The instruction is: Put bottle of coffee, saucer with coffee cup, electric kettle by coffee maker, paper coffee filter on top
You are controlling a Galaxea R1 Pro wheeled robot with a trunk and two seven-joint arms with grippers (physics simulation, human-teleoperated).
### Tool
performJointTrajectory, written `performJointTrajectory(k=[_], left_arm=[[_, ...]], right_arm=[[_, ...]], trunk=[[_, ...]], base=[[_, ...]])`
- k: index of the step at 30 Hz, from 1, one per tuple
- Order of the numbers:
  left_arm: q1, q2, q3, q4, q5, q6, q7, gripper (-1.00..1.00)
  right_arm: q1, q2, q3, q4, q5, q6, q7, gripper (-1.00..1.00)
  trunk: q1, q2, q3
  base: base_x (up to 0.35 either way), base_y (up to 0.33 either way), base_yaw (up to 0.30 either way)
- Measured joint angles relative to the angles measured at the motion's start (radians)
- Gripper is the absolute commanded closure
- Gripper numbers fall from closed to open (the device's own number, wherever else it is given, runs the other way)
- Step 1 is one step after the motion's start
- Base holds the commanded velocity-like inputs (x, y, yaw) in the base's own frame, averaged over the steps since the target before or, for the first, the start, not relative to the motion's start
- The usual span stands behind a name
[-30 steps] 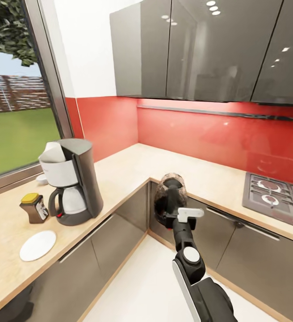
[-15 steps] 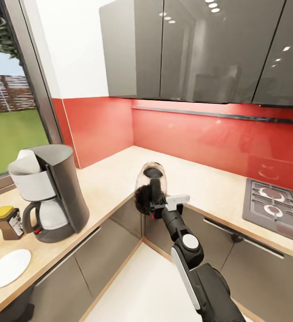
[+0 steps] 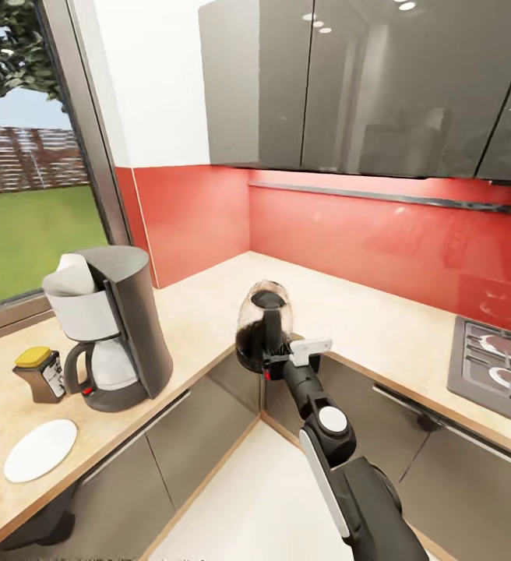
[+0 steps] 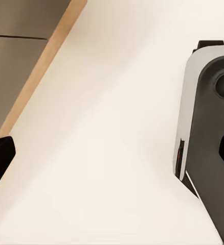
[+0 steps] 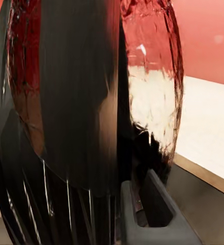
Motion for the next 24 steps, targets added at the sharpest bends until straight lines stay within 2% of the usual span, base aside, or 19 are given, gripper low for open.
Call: performJointTrajectory(k=[8,24], left_arm=[[0.001,-0.001,0.000,0.000,0.001,0.001,0.000,-1.00],[0.000,-0.002,0.001,-0.001,0.001,0.002,0.000,-1.00]], right_arm=[[0.000,-0.001,-0.004,0.001,0.001,0.000,-0.001,1.00],[0.000,-0.001,-0.005,0.002,0.001,0.000,-0.002,1.00]], trunk=[[0.000,0.000,-0.009],[0.000,0.000,-0.027]], base=[[0.032,-0.004,0.205],[0.251,-0.160,0.205]])
